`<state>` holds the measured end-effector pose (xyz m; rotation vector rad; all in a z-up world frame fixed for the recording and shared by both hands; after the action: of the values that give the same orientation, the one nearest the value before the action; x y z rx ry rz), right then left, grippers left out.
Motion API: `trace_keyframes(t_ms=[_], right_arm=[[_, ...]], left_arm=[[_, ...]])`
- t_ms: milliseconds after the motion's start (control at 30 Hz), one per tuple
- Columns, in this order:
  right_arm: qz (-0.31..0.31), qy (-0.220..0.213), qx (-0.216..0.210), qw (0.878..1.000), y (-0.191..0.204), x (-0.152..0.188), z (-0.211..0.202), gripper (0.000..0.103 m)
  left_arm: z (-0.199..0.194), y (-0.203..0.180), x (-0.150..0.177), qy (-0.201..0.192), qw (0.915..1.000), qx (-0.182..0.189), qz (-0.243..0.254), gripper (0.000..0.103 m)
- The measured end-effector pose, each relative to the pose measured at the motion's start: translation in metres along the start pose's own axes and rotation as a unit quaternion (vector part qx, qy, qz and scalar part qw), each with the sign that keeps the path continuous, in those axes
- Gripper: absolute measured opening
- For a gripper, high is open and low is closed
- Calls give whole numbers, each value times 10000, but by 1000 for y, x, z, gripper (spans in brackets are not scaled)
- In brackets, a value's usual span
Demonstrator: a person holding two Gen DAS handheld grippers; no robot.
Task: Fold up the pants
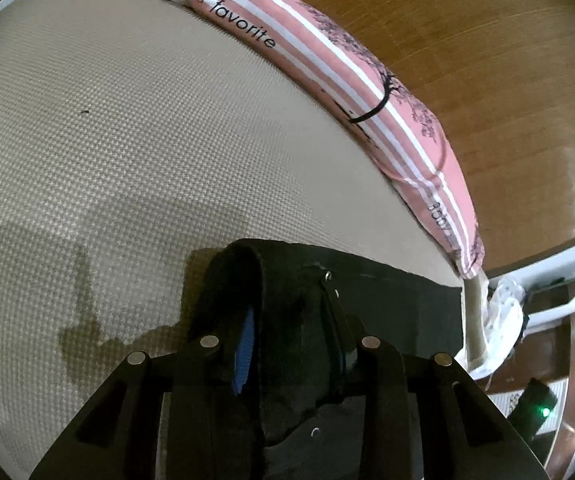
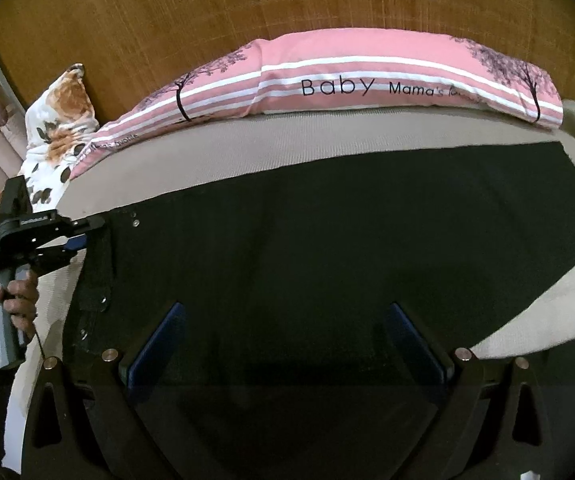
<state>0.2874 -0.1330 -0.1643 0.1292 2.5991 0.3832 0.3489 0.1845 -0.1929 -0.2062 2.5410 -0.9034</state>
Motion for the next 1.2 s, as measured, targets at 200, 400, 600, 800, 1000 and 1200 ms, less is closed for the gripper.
trace_keyframes(t_ms=[200, 400, 600, 800, 1000, 1200], right_arm=[[-17, -21, -26, 10000, -2, -9, 7, 100], [-353, 86, -107, 9993, -6, -23, 21, 100], [-1351, 550, -281, 9889, -12, -52, 42, 100], [-2319, 1120, -492, 9650, -19, -96, 61, 99], [-3034, 1605, -692, 9367, -18, -123, 82, 87], [-3548, 2416, -1120, 8962, -24, -122, 104, 83]], left_arm=[[13, -2, -2, 91, 9998, 159, 15, 33], [30, -18, -6, -9, 9999, 131, 17, 31], [1, -43, -6, -542, 9969, 74, 557, 7], [-40, -98, 11, -1058, 9837, 386, 1400, 7], [-58, -125, 30, -1222, 9723, 435, 1943, 7], [-62, -130, 30, -1210, 9710, 430, 2015, 7]])
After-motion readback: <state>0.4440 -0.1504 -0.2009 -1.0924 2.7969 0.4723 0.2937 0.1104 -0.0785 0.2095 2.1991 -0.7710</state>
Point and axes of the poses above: each gripper's, at about its wrist camera, not at the fingertips, and z roughly the way its jaws point, y to its left, x to its underside, the point moved 9 cm from there along z, roughly the way its jaws point, and after that the axes turned 9 degrees about z, right-handed, at the moved point
